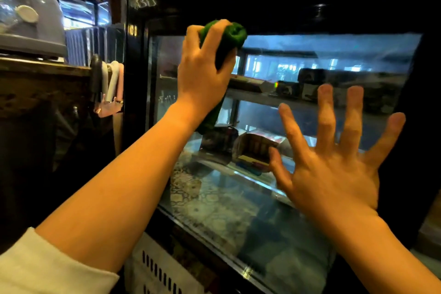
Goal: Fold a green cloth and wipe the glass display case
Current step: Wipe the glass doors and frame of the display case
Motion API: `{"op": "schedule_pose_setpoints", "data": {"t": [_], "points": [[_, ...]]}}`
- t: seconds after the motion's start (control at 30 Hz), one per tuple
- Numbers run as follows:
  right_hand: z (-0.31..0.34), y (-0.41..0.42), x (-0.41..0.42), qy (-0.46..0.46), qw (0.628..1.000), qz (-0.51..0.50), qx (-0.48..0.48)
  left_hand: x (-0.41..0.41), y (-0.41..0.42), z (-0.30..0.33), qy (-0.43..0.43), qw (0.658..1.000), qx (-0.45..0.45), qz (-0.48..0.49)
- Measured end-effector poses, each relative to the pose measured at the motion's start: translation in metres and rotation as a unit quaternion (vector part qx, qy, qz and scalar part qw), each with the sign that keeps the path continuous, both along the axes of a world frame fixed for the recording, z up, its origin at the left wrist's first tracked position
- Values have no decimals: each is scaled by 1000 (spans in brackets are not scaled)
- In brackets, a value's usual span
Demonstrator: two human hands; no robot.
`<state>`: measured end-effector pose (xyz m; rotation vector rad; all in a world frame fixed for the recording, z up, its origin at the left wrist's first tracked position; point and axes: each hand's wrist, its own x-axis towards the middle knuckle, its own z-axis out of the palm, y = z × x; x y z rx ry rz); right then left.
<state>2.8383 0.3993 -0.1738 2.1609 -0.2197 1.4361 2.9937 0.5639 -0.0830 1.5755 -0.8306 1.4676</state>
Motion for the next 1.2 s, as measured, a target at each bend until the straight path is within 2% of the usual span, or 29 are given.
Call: {"op": "schedule_pose_setpoints", "data": {"t": [0.23, 0.57, 0.67, 0.77, 0.83, 0.9, 0.97, 1.1, 1.2], "points": [[-1, 0, 0, 5, 1000, 17, 21, -14, -9, -82, -40, 994, 97, -37], [0, 1, -2, 15, 999, 16, 27, -23, -12, -207, -151, 972, 181, 6], [1, -1, -1, 17, 999, 16, 23, -29, -14, -251, -209, 949, 238, 8], [0, -1, 1, 14, 999, 28, 19, -37, -12, -283, -251, 911, 323, -44], [-2, -6, 4, 3, 999, 34, 17, -39, -12, -294, -267, 884, 375, -81], [-4, -9, 8, -8, 999, 42, 17, -36, -11, -297, -281, 871, 391, -95], [-4, -10, 12, -15, 998, 58, 14, -33, -9, -292, -282, 872, 389, -90], [-6, -15, 16, -38, 995, 96, 18, -20, -4, -284, -260, 903, 338, -43], [-6, -17, 19, -58, 993, 101, 16, -4, 3, -250, -220, 921, 319, -40]]}}
